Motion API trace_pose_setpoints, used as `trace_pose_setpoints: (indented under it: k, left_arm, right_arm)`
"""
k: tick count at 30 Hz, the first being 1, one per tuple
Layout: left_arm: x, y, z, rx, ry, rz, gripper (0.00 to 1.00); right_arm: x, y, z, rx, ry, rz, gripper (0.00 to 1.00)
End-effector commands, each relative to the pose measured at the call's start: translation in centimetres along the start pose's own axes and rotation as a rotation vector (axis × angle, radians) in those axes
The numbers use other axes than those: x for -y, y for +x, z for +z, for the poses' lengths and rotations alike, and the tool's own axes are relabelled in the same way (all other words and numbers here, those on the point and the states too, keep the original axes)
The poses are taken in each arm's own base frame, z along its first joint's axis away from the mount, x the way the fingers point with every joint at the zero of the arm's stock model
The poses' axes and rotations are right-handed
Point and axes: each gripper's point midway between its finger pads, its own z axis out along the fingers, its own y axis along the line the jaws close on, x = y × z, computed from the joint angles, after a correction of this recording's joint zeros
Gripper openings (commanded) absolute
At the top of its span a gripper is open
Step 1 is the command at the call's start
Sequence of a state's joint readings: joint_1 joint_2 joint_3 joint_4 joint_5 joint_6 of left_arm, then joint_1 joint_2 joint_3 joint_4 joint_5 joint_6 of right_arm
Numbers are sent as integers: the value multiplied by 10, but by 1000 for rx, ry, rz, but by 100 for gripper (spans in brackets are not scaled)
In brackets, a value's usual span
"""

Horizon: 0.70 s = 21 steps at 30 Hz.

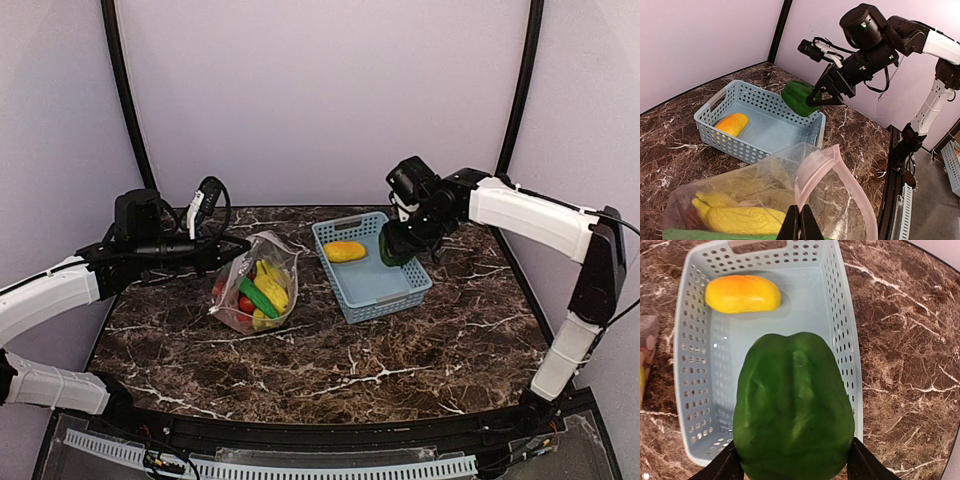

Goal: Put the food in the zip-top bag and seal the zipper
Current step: Pick up the fake vegetable from the bin, then place the fake vegetable in the zipper food storage bag.

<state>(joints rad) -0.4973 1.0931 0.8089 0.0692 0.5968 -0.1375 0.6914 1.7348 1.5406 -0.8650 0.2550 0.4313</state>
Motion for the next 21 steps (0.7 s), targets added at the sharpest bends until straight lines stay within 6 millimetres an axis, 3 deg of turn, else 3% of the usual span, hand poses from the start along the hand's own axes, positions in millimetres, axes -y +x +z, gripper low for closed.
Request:
trace_pose_setpoints:
  k: [1,8,12,16,21]
  left_arm:
    - [0,1,-3,3,-3,7,1]
    - [0,1,-3,5,-3,7,1]
    - [1,0,-3,5,0,7,1]
    - [1,1,-3,3,1,4,1]
    - [0,2,-1,0,6,-2,1]
  right_arm:
    - [-39,-9,-47,96,-159,-73,60]
    - [-129,2,-136,249,-490,-213,60]
    - [-169,13,-174,311,-631,-263,61]
    - [-205,30,-196,339,-735,-319,61]
    - [-237,44,-189,313,-754,-358,61]
